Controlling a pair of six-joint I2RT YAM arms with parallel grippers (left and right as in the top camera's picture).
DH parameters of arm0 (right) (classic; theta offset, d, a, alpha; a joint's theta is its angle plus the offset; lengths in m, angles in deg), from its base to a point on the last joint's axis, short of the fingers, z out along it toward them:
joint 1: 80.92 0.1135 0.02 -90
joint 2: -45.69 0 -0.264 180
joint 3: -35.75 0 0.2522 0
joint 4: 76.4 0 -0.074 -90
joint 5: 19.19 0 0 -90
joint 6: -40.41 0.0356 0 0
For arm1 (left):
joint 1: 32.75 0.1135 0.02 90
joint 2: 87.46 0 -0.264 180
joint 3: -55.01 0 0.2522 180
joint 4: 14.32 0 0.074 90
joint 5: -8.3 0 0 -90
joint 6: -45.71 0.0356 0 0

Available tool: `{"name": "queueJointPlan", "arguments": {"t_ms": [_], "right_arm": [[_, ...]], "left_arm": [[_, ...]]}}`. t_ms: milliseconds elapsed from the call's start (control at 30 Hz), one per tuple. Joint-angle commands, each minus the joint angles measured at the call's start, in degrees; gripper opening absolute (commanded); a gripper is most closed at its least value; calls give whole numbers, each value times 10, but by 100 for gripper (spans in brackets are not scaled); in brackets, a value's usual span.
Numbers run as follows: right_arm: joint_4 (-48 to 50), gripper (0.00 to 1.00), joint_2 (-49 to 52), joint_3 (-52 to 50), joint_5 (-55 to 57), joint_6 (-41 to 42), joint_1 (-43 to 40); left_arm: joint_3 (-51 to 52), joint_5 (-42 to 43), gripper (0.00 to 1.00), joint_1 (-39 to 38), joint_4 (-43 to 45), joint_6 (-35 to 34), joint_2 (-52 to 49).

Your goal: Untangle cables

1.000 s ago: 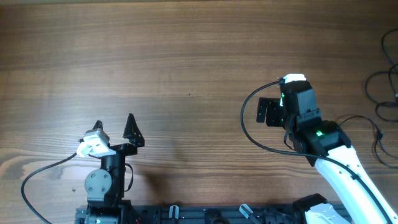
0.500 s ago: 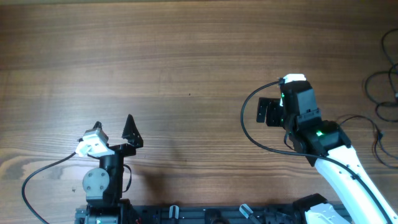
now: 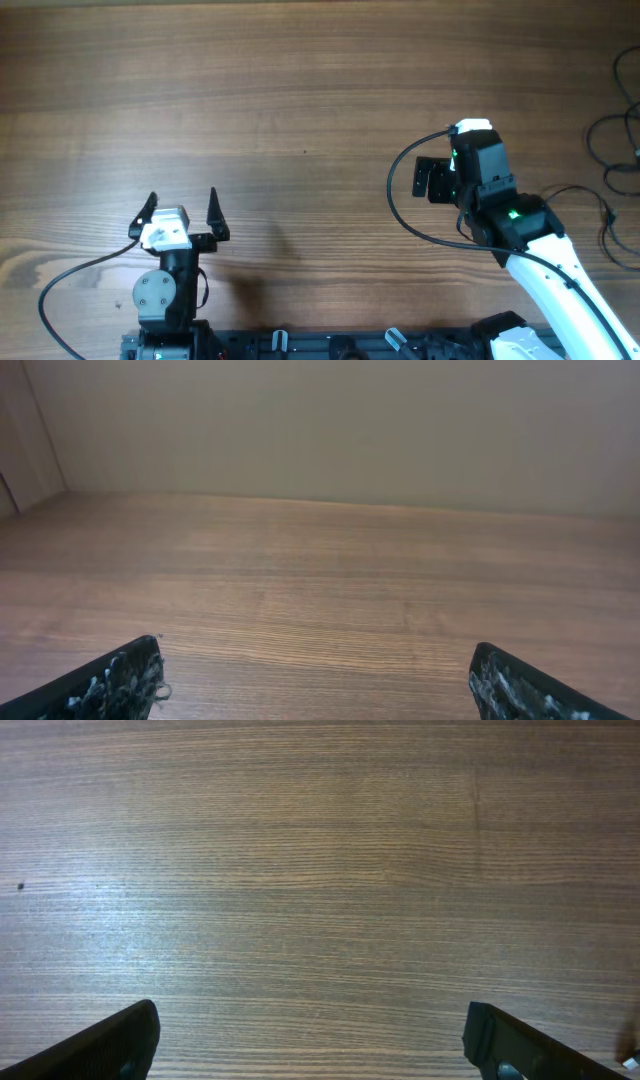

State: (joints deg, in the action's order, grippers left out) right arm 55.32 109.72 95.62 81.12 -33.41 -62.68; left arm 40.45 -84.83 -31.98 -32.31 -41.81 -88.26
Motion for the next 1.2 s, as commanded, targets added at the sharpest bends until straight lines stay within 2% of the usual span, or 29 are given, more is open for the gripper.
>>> {"name": "queueJointPlan", "arguments": {"t_ms": [0,1000,1033,1100,1167], "right_arm": [[2,100,4,-5,1,-8,2],[2,100,4,-5,1,-8,2],[2,100,4,-5,10,-22,2],[5,100,4,-5,55,-102,2],[4,100,4,-5,55,-121,2]], "left_arm": [[5,-5,100,3,2,29,6],[5,7,100,3,2,27,4],[5,7,100,3,2,27,4],[5,7,100,3,2,27,4],[5,7,100,3,2,27,4]]}}
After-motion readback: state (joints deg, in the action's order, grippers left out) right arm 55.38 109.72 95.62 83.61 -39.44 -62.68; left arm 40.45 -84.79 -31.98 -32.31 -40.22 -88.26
